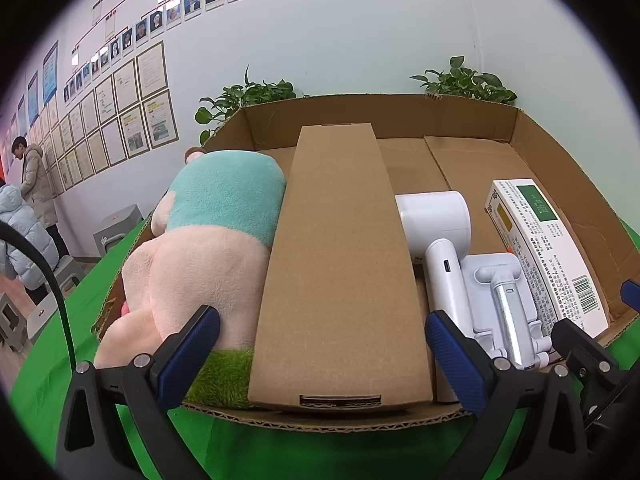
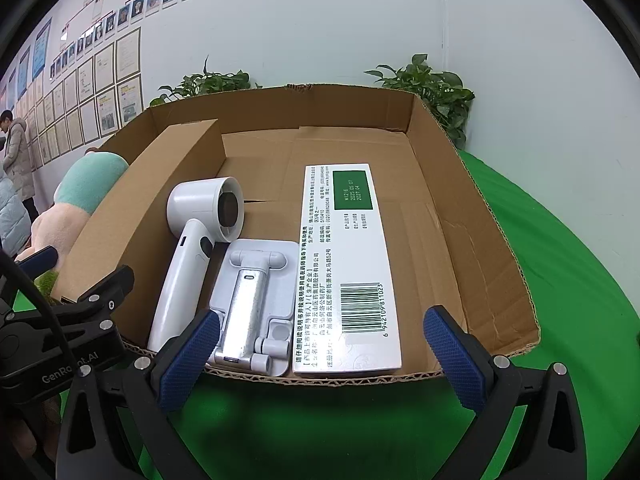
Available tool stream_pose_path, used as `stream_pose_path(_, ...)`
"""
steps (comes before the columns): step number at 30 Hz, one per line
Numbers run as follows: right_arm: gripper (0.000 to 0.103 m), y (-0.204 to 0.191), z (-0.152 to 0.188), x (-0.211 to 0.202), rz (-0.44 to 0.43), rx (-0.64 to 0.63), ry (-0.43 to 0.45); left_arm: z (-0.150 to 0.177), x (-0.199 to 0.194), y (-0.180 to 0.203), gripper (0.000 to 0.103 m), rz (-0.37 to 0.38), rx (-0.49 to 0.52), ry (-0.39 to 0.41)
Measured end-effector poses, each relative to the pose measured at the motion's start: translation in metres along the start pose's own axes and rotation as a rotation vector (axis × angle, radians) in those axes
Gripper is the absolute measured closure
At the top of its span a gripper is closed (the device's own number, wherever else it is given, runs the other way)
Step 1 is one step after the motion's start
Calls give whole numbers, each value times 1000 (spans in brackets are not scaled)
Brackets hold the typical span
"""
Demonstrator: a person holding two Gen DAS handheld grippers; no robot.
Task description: Organize objects
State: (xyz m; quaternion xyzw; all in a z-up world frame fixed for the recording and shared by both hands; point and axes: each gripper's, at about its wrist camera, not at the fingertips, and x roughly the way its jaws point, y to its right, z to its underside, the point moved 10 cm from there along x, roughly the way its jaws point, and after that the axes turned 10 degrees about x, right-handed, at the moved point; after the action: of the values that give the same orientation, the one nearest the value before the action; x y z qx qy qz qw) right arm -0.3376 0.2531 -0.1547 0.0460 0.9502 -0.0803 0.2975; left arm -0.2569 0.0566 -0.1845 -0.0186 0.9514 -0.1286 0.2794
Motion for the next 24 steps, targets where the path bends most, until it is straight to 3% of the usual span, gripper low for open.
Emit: stream_pose_path(24, 0, -7, -2, 4, 2, 0, 1, 0, 1, 1, 1, 0, 1, -1)
